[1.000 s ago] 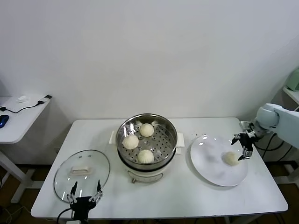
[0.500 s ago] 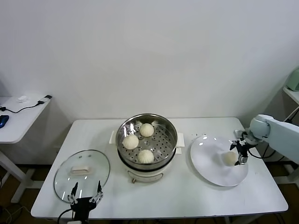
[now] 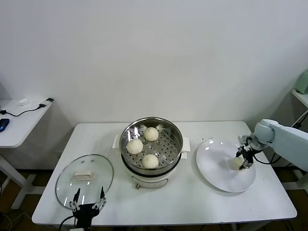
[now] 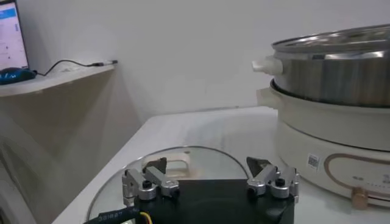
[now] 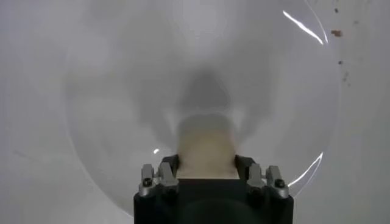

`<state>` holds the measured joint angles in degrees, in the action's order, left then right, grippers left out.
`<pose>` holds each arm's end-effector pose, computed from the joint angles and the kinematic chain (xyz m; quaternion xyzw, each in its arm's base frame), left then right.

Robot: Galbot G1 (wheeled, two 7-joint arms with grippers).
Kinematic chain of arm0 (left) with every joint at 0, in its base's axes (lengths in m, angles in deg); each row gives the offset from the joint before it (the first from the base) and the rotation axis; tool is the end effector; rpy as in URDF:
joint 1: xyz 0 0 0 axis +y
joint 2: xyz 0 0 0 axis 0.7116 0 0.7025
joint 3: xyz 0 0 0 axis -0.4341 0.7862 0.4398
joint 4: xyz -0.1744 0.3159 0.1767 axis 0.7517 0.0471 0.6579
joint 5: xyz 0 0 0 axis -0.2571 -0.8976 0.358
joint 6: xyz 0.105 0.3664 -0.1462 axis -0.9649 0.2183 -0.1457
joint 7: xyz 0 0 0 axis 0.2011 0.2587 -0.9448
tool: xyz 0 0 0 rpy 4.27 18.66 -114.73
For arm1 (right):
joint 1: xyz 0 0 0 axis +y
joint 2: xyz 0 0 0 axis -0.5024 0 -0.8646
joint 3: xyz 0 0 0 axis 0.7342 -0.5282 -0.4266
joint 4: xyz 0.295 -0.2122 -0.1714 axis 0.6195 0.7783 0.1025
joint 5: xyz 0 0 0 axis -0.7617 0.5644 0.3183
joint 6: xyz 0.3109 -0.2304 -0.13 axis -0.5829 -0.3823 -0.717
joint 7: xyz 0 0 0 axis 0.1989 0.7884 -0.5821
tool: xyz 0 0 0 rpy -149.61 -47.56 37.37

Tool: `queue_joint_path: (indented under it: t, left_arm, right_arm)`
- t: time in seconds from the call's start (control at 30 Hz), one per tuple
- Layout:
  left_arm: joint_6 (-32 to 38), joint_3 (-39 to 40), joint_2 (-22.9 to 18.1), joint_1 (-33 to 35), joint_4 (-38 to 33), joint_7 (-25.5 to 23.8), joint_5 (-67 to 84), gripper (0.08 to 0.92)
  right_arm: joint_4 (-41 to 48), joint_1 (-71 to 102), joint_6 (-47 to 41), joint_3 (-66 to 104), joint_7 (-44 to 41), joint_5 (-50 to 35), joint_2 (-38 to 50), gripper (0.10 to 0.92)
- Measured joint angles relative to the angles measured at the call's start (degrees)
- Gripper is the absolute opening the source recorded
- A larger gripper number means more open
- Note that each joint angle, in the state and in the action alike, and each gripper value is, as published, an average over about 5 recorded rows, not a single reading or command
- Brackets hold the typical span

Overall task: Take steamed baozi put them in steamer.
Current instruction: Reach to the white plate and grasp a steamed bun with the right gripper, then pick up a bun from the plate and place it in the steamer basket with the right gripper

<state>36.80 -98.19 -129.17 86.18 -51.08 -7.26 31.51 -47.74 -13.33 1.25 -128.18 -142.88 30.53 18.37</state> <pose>0.1244 0.0207 -0.4154 0.0855 -0.9826 -0.0570 0.1549 0.6034 -0.2858 -0.2700 0.4723 -0.5417 0.4995 0.4837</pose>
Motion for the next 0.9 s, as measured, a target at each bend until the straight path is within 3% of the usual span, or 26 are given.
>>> queue_joint_path:
  t: [0.37, 0.9]
  left_arm:
    - [0.06, 0.61, 0.12, -0.12, -0.15, 0.01, 0.17, 0.823]
    - [0.35, 2.03, 0.64, 0.1, -0.2, 0.02, 0.31, 0.823]
  right_arm:
    - [-5.09, -12.41, -0.32, -8.01, -2.41, -6.09, -0.4, 0.628]
    - [-21.51, -41.01, -5.82, -21.75, -2.11, -29.36, -10.89, 0.628]
